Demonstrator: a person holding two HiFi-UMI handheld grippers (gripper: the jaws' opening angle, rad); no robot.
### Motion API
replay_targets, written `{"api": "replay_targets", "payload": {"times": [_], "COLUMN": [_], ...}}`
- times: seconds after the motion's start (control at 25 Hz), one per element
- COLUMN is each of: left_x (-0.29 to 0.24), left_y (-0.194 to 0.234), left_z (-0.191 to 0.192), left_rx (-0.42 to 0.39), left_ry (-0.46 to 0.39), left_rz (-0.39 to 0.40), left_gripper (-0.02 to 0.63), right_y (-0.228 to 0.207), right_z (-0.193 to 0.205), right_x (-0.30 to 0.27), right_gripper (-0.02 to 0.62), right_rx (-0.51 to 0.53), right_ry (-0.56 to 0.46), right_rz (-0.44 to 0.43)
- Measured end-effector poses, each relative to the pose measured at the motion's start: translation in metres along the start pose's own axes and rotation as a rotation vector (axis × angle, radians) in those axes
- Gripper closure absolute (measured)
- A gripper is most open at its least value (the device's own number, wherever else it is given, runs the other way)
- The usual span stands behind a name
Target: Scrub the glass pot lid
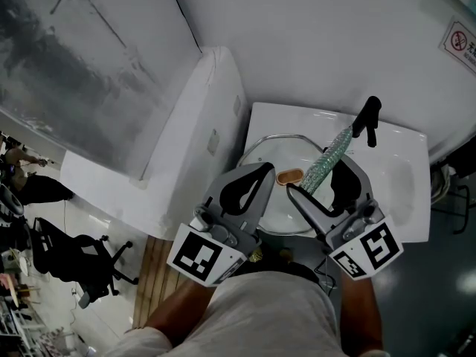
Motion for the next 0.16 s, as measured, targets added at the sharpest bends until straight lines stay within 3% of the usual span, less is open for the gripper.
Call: {"api": "replay_targets", "payload": {"times": [0.16], "left_x": [0.0008], "left_y": [0.0039], "left_z": [-0.0011], "left_rx": [-0.009], "left_ry": [-0.012], "left_rz": [-0.006], "left_gripper": [0.591], "right_y": [0.0003], "right_z": [-0.0009], "right_x": [-0.002], "right_gripper": [0.247], "right_rx": [-0.001], "right_ry": [0.001], "right_rz": [0.0]}}
Point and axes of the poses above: the fingertips, and each gripper's own axes: x backward along the fingers, y to its left, z out of its underside, the point moved 1 cm from there along x, backward along the fingers, and after that the axes turned 9 degrees about -x, right-handed, at the moved point
